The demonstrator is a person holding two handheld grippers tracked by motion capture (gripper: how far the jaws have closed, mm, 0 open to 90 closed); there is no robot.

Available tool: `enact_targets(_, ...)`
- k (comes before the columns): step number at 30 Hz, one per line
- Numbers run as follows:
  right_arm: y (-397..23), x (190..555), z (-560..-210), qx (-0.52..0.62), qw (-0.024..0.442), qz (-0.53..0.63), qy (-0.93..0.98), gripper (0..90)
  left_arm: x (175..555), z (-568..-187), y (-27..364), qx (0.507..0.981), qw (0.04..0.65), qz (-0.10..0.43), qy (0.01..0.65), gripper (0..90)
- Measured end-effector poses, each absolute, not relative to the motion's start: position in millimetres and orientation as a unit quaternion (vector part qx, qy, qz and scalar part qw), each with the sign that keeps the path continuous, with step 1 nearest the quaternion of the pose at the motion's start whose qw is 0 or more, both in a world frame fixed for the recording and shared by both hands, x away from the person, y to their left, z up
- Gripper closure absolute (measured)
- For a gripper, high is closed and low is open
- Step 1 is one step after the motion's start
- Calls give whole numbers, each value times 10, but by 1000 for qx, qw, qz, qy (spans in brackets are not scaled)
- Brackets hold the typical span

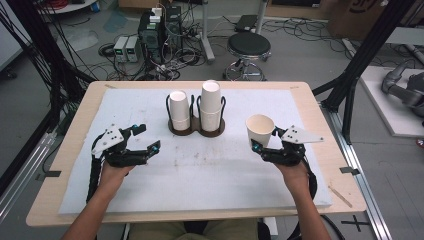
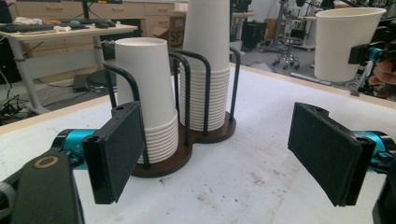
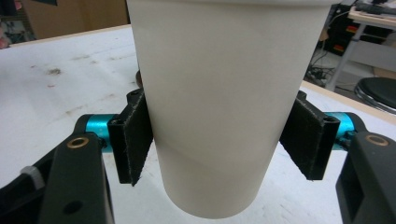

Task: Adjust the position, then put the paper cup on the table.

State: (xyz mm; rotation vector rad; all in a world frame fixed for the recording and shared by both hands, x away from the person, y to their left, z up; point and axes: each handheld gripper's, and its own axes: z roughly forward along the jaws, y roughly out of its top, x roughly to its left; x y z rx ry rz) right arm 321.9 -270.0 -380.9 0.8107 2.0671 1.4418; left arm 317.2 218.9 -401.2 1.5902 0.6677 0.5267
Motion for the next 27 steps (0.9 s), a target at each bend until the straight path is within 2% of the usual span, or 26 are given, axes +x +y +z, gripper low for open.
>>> enact_targets(27,-2685,3340,-3851,325,257,528,741,317,3191,-4050,2253,689,619,225,303,185)
